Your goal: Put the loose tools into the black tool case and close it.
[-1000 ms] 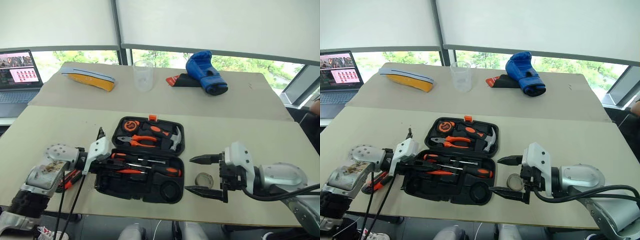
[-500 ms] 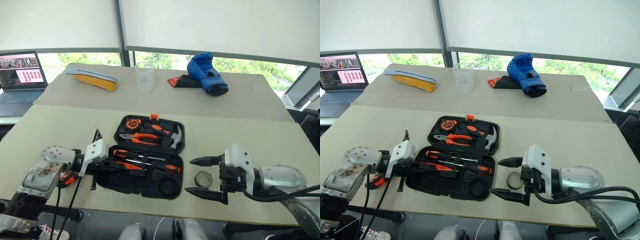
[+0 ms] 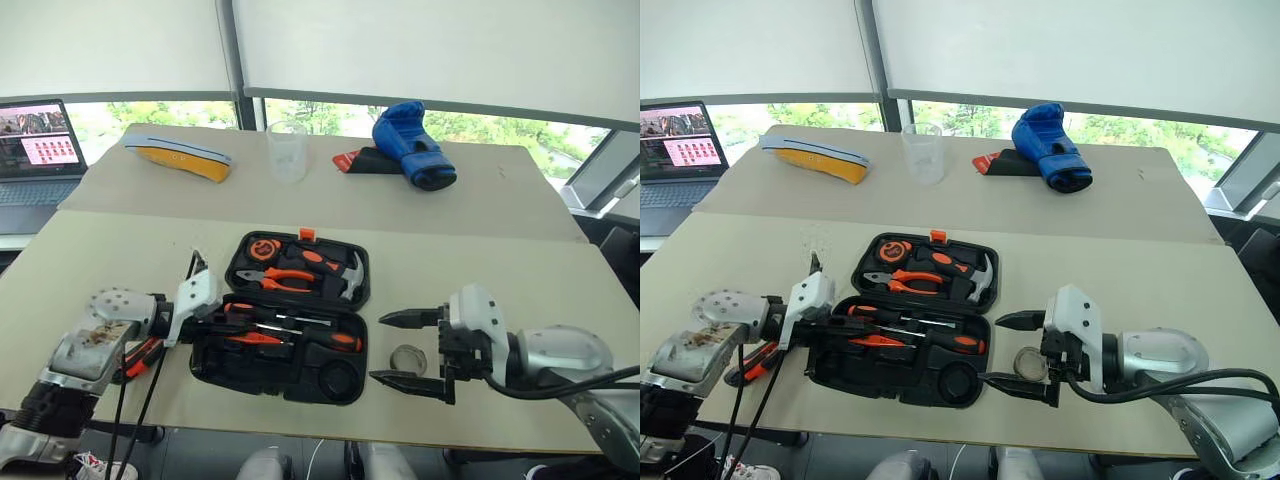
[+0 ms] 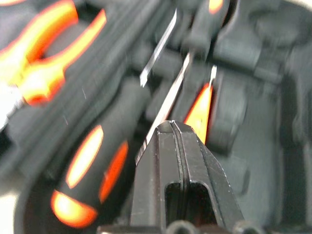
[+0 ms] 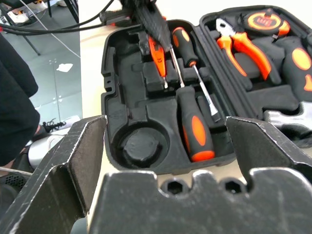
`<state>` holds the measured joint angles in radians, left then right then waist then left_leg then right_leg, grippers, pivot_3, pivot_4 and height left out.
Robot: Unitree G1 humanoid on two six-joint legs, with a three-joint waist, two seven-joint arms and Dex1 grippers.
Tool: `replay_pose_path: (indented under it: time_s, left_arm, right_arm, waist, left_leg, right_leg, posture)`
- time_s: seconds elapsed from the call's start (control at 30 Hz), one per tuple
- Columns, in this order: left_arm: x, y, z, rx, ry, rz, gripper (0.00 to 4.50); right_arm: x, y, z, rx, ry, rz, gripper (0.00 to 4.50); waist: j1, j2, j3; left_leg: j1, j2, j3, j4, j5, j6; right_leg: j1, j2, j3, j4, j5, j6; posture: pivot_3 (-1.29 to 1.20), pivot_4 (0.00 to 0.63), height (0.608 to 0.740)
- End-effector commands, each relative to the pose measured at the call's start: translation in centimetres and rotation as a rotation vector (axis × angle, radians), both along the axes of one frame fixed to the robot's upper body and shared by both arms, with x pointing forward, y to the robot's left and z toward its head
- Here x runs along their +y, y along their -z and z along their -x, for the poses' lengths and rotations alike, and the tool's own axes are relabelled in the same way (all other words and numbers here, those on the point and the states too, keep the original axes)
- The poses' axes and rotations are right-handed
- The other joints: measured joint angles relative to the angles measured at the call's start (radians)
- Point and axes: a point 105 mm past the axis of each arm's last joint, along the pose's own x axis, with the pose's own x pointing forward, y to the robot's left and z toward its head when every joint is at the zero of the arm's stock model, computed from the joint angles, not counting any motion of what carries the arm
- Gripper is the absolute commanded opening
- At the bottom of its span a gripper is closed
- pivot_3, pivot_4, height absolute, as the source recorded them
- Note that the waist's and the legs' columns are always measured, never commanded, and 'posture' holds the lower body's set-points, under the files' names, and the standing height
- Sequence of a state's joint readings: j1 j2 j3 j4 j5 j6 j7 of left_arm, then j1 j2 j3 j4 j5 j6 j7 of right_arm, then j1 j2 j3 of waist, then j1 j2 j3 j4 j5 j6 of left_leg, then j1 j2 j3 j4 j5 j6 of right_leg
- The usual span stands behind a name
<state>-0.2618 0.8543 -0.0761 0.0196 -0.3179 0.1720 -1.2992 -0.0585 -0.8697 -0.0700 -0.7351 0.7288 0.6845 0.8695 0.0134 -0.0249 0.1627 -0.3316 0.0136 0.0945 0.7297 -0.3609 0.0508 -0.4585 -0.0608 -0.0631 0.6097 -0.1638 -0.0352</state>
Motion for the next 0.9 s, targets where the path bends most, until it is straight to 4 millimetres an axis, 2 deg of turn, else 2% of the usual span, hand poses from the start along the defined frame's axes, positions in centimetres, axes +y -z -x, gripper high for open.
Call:
replay_pose_path:
  time_s: [0.03,0.13,0.23,0.33,0.4,0.57,0.63,0.73,0.9]
  left_arm:
    - [1.5,2.0,0.3,0.040,-0.041,-0.055,0.04]
    - [1.8,0.2,0.4,0.000,-0.079,-0.006,0.04]
    - [3.0,-2.7,0.9,-0.042,-0.172,0.061,0.69]
    - [5.2,-4.2,1.8,-0.064,-0.298,0.074,1.84]
    - [7.6,-4.9,2.8,-0.064,-0.425,0.084,2.54]
    - [13.5,-5.5,6.5,-0.051,-0.693,0.054,4.39]
    - [14.8,-5.2,7.7,-0.023,-0.748,0.035,4.46]
    - [15.5,-4.3,8.7,0.018,-0.768,-0.009,4.46]
    - [15.0,-2.5,7.9,0.080,-0.728,-0.054,4.46]
  right_arm:
    - [0.5,-1.4,0.0,-0.056,-0.032,-0.027,4.50]
    - [1.1,-2.2,-0.2,-0.069,-0.073,-0.058,4.50]
    - [1.7,-2.8,-0.3,-0.067,-0.126,-0.088,4.50]
    - [2.3,-3.2,-0.4,-0.066,-0.187,-0.109,4.50]
    - [2.8,-3.2,-0.6,-0.063,-0.230,-0.111,4.50]
    - [3.4,-2.5,-1.0,-0.052,-0.327,-0.081,4.50]
    - [3.5,-2.3,-1.2,-0.053,-0.347,-0.078,4.50]
    - [3.7,-2.3,-1.3,-0.054,-0.368,-0.080,4.50]
    - [3.8,-2.2,-1.2,-0.055,-0.380,-0.071,4.50]
  waist:
    - [-0.001,0.000,0.000]
    - [-0.006,0.000,0.000]
    - [-0.009,0.000,0.000]
    - [-0.010,0.000,0.000]
    - [-0.008,0.000,0.001]
    - [-0.011,0.000,0.001]
    - [-0.005,0.000,0.001]
    - [0.005,0.001,0.001]
    - [0.009,0.001,0.001]
  left_leg:
    - [0.000,0.000,0.000,0.000,0.000,0.000]
    - [0.002,0.001,0.001,0.000,0.000,0.000]
    - [0.003,0.001,0.001,-0.002,0.000,0.001]
    - [0.002,0.003,0.000,-0.002,0.001,-0.001]
    - [0.001,0.003,-0.001,-0.002,0.001,-0.002]
    - [-0.001,0.002,0.000,-0.002,0.000,-0.002]
    - [-0.001,0.002,-0.001,-0.002,0.000,-0.002]
    - [-0.002,0.001,-0.001,-0.002,-0.001,-0.002]
    - [-0.002,0.001,-0.001,-0.002,-0.001,-0.002]
  right_leg:
    - [0.000,0.000,0.000,0.000,0.000,0.000]
    - [0.001,0.000,0.001,0.001,-0.003,0.005]
    - [0.000,0.000,0.002,0.002,-0.003,0.005]
    - [-0.002,0.000,0.001,0.002,-0.003,0.004]
    - [-0.003,-0.001,-0.001,0.002,0.000,-0.001]
    - [-0.004,-0.001,-0.002,0.000,0.000,-0.002]
    - [-0.004,-0.001,-0.003,0.000,-0.001,-0.002]
    - [-0.004,-0.002,-0.004,0.000,-0.002,-0.001]
    - [-0.004,-0.003,-0.005,0.001,-0.003,-0.002]
  posture:
    - [0.00,0.150,0.738]
    - [0.00,0.150,0.738]
    - [0.00,0.150,0.738]
    - [0.00,0.150,0.738]
    - [0.00,0.150,0.738]
    - [0.00,0.150,0.738]
    - [0.00,0.150,0.738]
    - [0.00,0.150,0.738]
    - [0.00,0.150,0.738]
